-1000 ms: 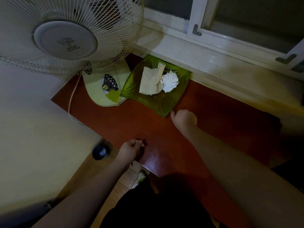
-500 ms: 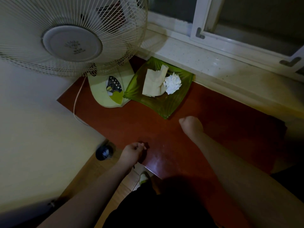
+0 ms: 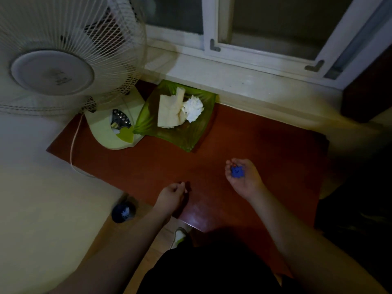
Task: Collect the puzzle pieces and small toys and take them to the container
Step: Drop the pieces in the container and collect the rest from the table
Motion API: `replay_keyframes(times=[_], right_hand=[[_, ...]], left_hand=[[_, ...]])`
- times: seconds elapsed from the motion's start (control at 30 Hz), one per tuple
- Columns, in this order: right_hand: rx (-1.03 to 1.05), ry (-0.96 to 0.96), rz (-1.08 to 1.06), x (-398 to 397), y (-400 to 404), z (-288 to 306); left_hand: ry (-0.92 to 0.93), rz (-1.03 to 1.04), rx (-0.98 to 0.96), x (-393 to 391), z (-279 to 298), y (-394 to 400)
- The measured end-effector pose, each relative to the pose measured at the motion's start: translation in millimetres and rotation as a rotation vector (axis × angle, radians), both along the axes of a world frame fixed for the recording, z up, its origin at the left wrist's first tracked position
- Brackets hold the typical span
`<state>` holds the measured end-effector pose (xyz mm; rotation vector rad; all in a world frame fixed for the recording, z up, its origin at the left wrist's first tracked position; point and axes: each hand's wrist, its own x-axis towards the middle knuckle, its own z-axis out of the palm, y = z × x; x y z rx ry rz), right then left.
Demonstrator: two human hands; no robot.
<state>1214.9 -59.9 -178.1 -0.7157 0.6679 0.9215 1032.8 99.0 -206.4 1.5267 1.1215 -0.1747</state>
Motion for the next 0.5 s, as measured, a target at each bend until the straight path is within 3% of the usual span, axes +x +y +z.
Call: replay_keyframes(times=[0.2,0.33,0.4,0.5], right_hand=[[0.068,0.03,-0.124,-3.2,-26.8,8.0],[-0.093,0.026,-0.173,-7.2,-42.5,19.4],[-0.181,0.027,-0.221,-10.9,-50.3,26.4],[-0.155,0.043,-0.267,-19.7,-65.6,36.6]], left_hand=[[-0.047,0.091,-0.204,13.4,14.2,-26.6],[-0.113,0.208,-0.475,29.9,25.6,-44.7],[-0.1,0.194,-0.483,37.4,30.6,-50.9],[-0.043,0.068,-0.44,44.2,37.3,-57.9]])
